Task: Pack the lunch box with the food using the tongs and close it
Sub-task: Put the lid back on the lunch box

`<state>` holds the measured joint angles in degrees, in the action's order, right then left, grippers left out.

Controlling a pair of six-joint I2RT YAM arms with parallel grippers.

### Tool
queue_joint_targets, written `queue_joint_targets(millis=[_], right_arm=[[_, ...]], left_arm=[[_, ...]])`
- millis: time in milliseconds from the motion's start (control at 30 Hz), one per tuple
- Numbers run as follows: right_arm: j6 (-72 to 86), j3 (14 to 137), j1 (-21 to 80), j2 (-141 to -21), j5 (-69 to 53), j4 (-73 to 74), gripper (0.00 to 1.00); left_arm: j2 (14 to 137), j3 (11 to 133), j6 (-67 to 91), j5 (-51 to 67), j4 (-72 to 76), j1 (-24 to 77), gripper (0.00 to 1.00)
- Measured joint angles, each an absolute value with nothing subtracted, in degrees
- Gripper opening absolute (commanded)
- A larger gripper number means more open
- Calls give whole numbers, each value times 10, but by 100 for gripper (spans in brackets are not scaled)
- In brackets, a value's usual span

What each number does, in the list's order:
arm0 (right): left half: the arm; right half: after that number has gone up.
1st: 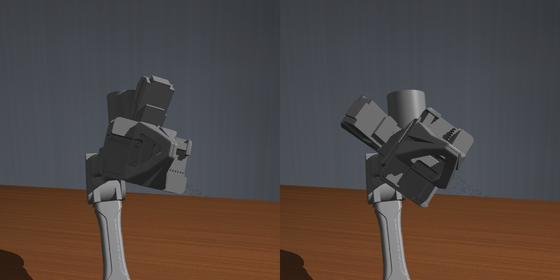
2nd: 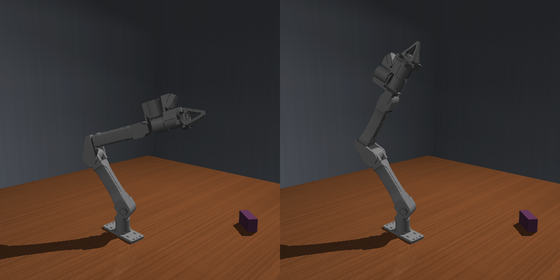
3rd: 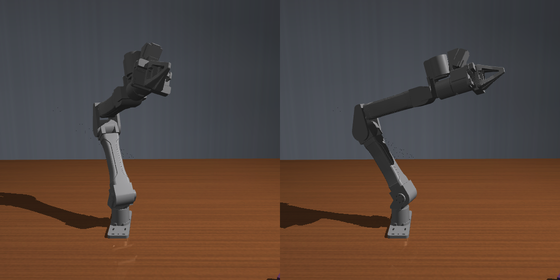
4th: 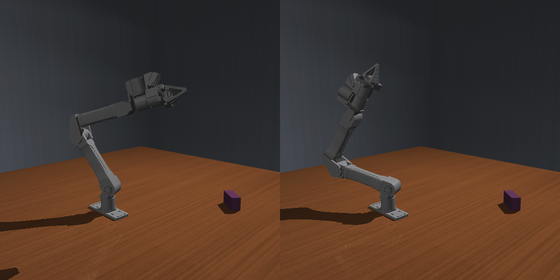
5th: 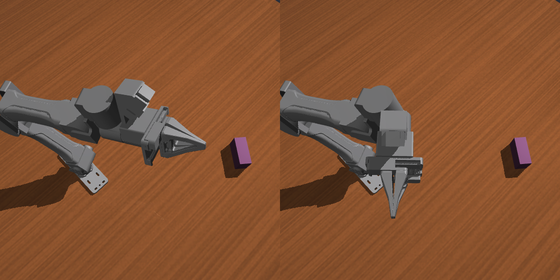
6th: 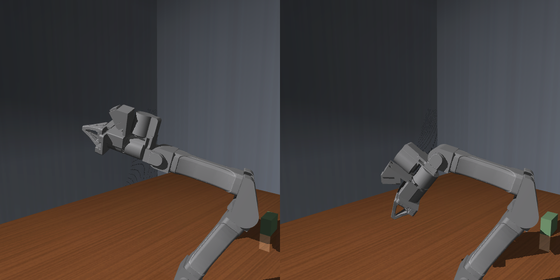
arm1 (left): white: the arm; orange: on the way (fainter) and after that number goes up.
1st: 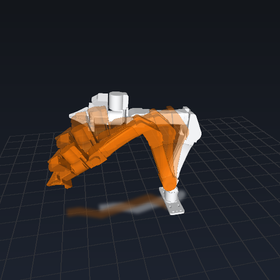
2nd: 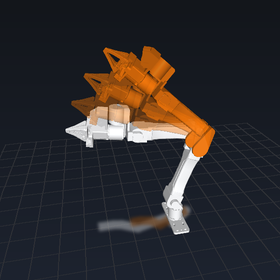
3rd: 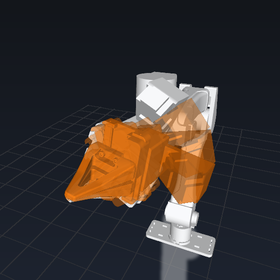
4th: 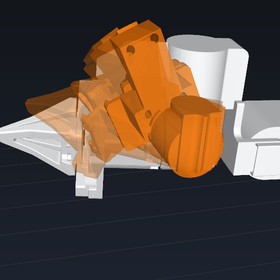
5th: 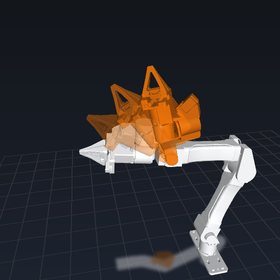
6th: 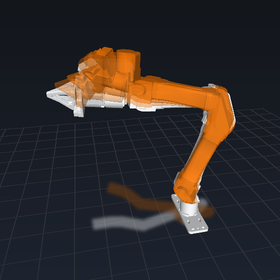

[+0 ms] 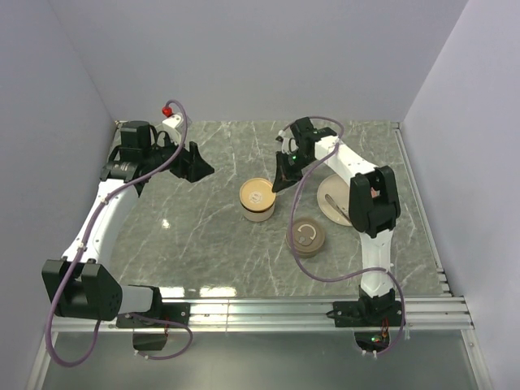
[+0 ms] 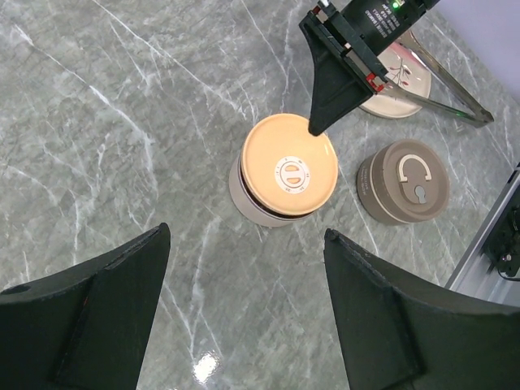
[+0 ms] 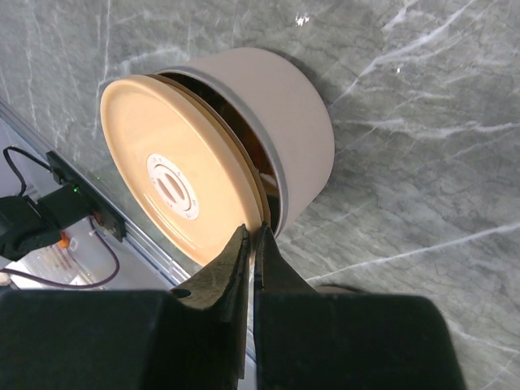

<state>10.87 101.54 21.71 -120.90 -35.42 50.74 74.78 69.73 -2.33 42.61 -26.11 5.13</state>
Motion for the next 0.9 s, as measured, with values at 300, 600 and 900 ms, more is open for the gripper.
queue_joint_targets(millis=[300, 600, 900], right_arm=[[109, 1021, 217, -1227, -354, 509, 0], [109, 1021, 217, -1227, -354, 509, 8], [107, 1021, 219, -1227, -350, 511, 42]], left_arm=[[756, 696, -23, 428, -259, 51, 82], [760, 696, -24, 429, -259, 51, 81], [765, 696, -24, 437, -260, 52, 80]])
